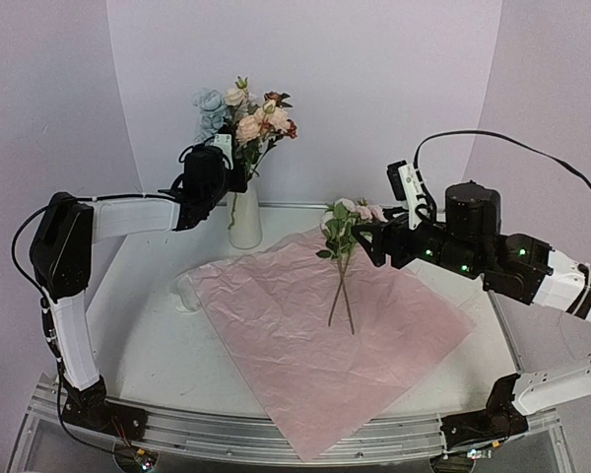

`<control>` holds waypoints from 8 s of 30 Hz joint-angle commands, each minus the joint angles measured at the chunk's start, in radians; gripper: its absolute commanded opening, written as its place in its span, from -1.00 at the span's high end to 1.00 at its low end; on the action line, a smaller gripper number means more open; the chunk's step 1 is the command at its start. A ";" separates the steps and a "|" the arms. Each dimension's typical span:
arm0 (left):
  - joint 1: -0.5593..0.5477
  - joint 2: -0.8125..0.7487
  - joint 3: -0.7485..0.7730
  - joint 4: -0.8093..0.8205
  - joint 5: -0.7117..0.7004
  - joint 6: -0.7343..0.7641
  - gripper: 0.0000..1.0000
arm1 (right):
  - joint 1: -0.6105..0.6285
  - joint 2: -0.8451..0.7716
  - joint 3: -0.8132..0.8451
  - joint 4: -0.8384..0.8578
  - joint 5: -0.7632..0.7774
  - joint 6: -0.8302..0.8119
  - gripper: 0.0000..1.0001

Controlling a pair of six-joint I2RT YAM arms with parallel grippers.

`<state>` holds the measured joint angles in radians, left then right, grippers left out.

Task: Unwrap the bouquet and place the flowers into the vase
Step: Insert the fake flower into the vase, then pick up the fake flower from the wrapping paper, then insert the fake flower into the vase.

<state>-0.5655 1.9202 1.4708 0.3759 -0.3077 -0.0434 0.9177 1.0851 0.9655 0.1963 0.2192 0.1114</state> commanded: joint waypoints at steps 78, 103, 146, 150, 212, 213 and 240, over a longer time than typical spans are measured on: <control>0.003 -0.543 -0.386 -0.682 0.424 -0.547 -0.89 | -0.261 0.739 0.253 -0.104 -0.115 0.343 1.00; -0.327 -0.168 -0.082 -0.228 0.506 -0.816 -0.40 | -0.261 0.089 -0.193 0.194 -0.345 0.347 1.00; -0.392 -0.109 0.131 -0.181 0.388 -0.781 0.77 | -0.261 -0.055 -0.256 0.253 -0.553 0.316 1.00; -0.392 -0.112 0.128 -0.180 0.384 -0.775 0.84 | -0.261 -0.052 -0.253 0.256 -0.563 0.315 1.00; -0.373 -0.504 -0.043 -0.202 -0.355 0.139 1.00 | -0.261 -0.023 -0.239 0.364 -0.505 0.307 -0.10; -0.361 -0.502 -0.044 -0.195 -0.357 0.150 1.00 | -0.261 -0.010 -0.230 0.364 -0.519 0.306 -0.10; -0.177 -0.306 -0.056 0.325 -0.192 0.295 1.00 | -0.261 -0.024 -0.226 0.374 -0.494 0.267 -0.10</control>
<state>-0.7444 1.6048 1.3552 0.6028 -0.5304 0.1955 0.6567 1.1092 0.7265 0.5251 -0.2899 0.3955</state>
